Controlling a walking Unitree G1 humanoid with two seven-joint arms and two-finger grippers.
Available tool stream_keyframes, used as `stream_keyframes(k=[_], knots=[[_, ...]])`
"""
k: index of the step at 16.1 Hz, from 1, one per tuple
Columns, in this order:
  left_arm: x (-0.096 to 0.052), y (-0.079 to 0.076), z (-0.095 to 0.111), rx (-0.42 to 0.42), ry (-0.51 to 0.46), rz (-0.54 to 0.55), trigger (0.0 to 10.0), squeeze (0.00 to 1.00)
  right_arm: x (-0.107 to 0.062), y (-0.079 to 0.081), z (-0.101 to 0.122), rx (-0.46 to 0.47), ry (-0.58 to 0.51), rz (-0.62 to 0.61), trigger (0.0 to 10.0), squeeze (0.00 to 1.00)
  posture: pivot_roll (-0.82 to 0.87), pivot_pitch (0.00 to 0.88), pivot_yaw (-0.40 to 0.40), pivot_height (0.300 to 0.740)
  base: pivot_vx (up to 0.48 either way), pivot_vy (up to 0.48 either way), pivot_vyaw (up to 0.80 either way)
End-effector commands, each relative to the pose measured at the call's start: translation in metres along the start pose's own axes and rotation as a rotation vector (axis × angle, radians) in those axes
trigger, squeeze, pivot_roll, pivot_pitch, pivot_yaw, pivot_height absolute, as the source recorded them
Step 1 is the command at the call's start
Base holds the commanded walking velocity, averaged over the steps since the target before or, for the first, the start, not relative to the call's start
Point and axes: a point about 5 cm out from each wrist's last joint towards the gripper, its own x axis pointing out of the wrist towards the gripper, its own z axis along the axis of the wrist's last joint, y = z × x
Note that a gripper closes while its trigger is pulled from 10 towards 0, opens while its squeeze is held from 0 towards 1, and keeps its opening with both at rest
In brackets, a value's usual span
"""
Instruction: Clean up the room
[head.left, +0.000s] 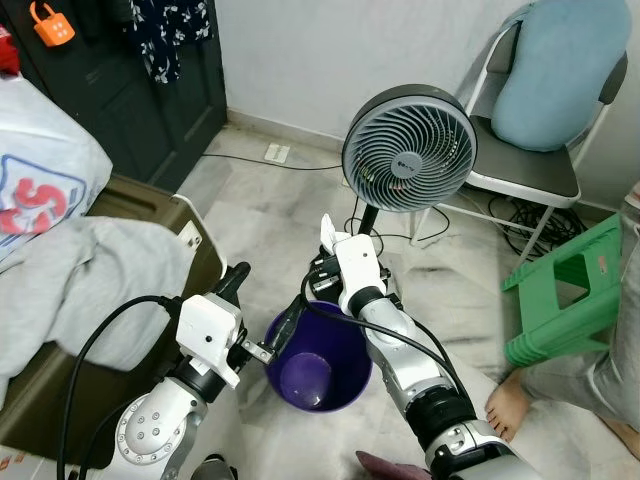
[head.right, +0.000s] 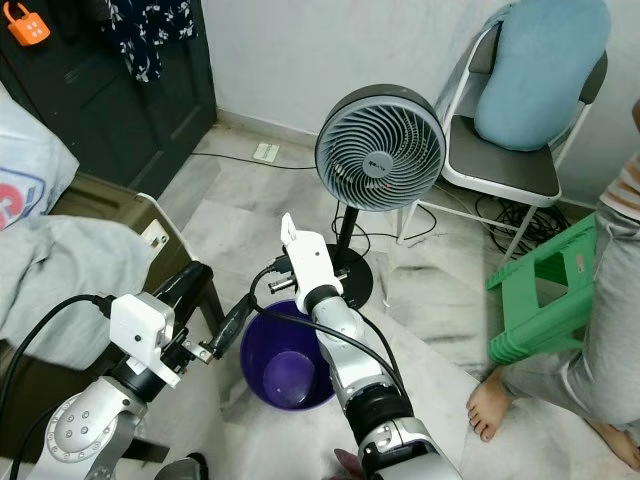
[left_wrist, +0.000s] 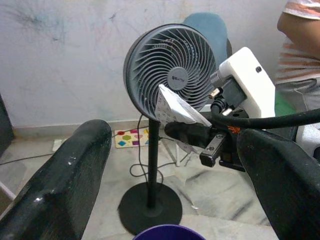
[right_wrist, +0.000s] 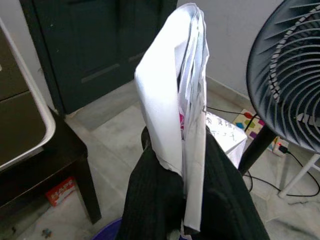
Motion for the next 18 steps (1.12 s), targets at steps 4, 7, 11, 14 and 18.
stream_keyframes(k=[4, 7, 11, 14, 18], knots=[[-0.001, -0.002, 0.001, -0.006, -0.001, -0.014, 10.0, 0.0, -0.002, -0.005, -0.006, 0.008, 0.021, -0.028, 10.0, 0.0, 0.06, 0.173, -0.086, 0.74, 0.327, 0.0, 0.0], [0.0, -0.003, 0.0, -0.009, 0.0, -0.02, 10.0, 0.0, -0.002, -0.006, -0.007, 0.014, 0.024, -0.035, 10.0, 0.0, 0.06, 0.175, -0.085, 0.74, 0.326, 0.0, 0.0], [0.002, -0.002, -0.002, -0.005, 0.01, 0.009, 10.0, 0.0, -0.002, -0.006, -0.007, 0.016, 0.026, -0.035, 10.0, 0.0, 0.06, 0.174, -0.086, 0.74, 0.156, 0.0, 0.0], [-0.001, -0.004, 0.0, 0.029, 0.009, -0.076, 10.0, 0.0, -0.001, -0.007, -0.01, 0.008, 0.058, -0.067, 10.0, 0.0, 0.07, 0.179, -0.094, 0.74, 0.0, 0.0, 0.0], [-0.011, -0.007, 0.004, 0.095, 0.057, -0.218, 10.0, 0.0, -0.009, -0.021, -0.034, 0.093, 0.226, -0.236, 10.0, 0.0, 0.09, 0.209, -0.088, 0.74, 0.0, 0.0, 0.0]])
